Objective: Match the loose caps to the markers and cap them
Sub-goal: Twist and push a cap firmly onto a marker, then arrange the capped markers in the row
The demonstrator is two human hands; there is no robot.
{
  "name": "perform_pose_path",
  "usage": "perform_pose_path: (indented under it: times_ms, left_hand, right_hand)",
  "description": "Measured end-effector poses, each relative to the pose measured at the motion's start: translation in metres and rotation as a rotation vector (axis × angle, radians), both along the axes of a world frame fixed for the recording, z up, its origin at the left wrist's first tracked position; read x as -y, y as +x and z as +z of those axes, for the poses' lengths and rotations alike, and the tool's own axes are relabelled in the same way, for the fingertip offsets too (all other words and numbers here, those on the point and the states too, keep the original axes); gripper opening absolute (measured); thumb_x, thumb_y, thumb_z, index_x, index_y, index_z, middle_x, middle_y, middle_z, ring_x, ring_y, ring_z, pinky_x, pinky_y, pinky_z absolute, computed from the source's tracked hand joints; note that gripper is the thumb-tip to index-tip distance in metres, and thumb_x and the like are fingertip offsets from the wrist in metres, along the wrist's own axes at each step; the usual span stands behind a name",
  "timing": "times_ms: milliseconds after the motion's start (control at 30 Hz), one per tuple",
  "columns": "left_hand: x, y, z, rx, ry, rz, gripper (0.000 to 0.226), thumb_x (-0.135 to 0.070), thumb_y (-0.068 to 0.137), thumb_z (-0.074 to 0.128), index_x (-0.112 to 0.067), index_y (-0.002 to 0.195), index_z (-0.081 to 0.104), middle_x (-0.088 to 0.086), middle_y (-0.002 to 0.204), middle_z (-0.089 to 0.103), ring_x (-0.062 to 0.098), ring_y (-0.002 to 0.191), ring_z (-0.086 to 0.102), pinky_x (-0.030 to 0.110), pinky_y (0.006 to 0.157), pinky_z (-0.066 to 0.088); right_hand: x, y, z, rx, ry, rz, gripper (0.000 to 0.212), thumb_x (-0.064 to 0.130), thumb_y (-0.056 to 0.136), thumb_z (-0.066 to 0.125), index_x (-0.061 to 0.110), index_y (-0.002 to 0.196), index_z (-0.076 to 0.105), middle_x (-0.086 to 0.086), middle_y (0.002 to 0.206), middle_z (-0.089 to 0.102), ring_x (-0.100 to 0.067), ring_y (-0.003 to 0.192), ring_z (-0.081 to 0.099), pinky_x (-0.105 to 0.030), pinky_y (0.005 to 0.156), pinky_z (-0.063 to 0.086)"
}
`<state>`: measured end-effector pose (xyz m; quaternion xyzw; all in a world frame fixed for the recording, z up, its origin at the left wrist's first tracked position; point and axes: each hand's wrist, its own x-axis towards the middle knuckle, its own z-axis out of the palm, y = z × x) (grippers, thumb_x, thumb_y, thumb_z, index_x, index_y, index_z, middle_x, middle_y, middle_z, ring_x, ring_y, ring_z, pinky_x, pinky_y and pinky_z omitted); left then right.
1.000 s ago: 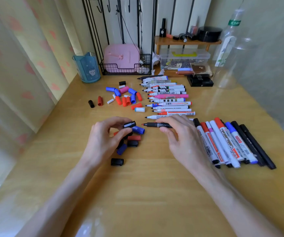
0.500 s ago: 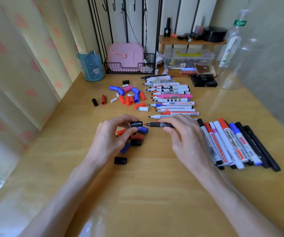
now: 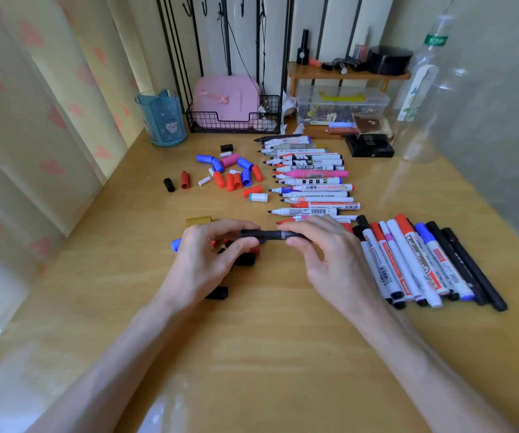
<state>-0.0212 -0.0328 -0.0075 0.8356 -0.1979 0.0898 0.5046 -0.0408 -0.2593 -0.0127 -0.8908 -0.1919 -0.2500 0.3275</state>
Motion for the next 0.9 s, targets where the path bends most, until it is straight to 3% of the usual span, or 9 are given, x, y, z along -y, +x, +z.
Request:
perform_pose_path:
  times_ms: [133,200,333,400,567,633,700,867,900]
  left_hand:
    - [-0.004,0.006,-0.001,-0.009,0.033,0.011,0.011,-0.024,0.095,0.076,-0.031,0.103,0.079,-0.01,0.084,0.077,0.008,0.069,0.061,0.014,0.066,0.043]
    - [-0.003,0.014,-0.001,0.004,0.069,0.039,0.012,-0.028,0.094,0.076,-0.035,0.104,0.078,-0.009,0.092,0.077,0.007,0.084,0.066,0.009,0.075,0.039]
    - [0.0,0.027,0.0,-0.043,0.047,0.017,0.012,-0.026,0.094,0.077,-0.028,0.105,0.08,-0.011,0.101,0.077,0.01,0.1,0.07,0.03,0.093,0.053]
    - [0.002,0.031,0.002,-0.053,0.062,0.009,0.012,-0.026,0.094,0.077,-0.027,0.106,0.08,-0.01,0.105,0.076,0.008,0.104,0.069,0.033,0.097,0.053]
    - [-0.024,0.056,0.004,0.159,0.166,0.227,0.016,-0.022,0.091,0.079,-0.026,0.106,0.081,-0.015,0.104,0.075,0.006,0.101,0.067,0.026,0.088,0.05]
    - [-0.044,0.07,0.004,0.085,0.21,0.267,0.02,-0.028,0.09,0.079,-0.026,0.11,0.08,-0.012,0.11,0.076,0.005,0.104,0.067,0.017,0.085,0.044]
    - [-0.052,0.081,0.001,0.022,0.29,0.216,0.023,-0.029,0.091,0.078,-0.028,0.114,0.079,-0.01,0.116,0.076,0.003,0.109,0.065,0.019,0.087,0.043]
    - [-0.038,0.092,-0.004,-0.05,0.341,0.088,0.023,-0.028,0.091,0.079,-0.03,0.114,0.078,-0.014,0.113,0.075,0.002,0.109,0.065,0.012,0.094,0.044]
    - [-0.037,0.094,-0.005,-0.061,0.364,0.065,0.023,-0.031,0.09,0.08,-0.03,0.113,0.078,-0.015,0.113,0.075,0.002,0.109,0.066,0.018,0.098,0.047]
  right_hand:
    - [0.001,0.002,0.001,-0.015,0.01,-0.004,0.021,0.011,0.099,0.067,0.018,0.117,0.075,0.007,0.105,0.072,-0.02,0.101,0.066,-0.042,0.085,0.055]
    - [-0.001,0.002,0.003,-0.023,-0.003,-0.026,0.023,0.01,0.099,0.068,0.019,0.119,0.074,0.008,0.107,0.071,-0.016,0.101,0.066,-0.039,0.086,0.055]
    - [-0.003,0.0,0.005,0.006,-0.007,-0.093,0.025,0.006,0.096,0.069,0.017,0.117,0.075,0.006,0.105,0.071,-0.018,0.098,0.066,-0.039,0.086,0.055]
    - [-0.005,0.0,0.007,-0.011,-0.01,-0.119,0.026,0.004,0.096,0.068,0.019,0.117,0.074,0.007,0.104,0.072,-0.018,0.098,0.066,-0.04,0.084,0.055]
    - [0.001,0.001,0.014,-0.048,0.008,-0.247,0.038,-0.002,0.091,0.052,0.016,0.117,0.073,0.007,0.1,0.077,-0.017,0.093,0.072,-0.037,0.075,0.058]
    - [0.005,0.002,0.016,-0.061,0.007,-0.308,0.033,-0.002,0.095,0.056,0.016,0.118,0.072,0.006,0.1,0.077,-0.019,0.092,0.071,-0.033,0.07,0.053]
    - [0.003,0.002,0.014,-0.054,-0.017,-0.322,0.025,0.003,0.098,0.062,0.017,0.116,0.07,0.006,0.1,0.076,-0.02,0.091,0.068,-0.032,0.068,0.047]
    - [-0.001,0.001,0.009,-0.034,-0.011,-0.284,0.019,0.008,0.099,0.062,0.018,0.113,0.068,0.005,0.101,0.072,-0.02,0.093,0.065,-0.036,0.073,0.051]
    - [0.001,0.003,0.007,-0.03,-0.009,-0.288,0.019,0.008,0.099,0.062,0.018,0.113,0.068,0.005,0.101,0.072,-0.021,0.093,0.065,-0.037,0.074,0.051]
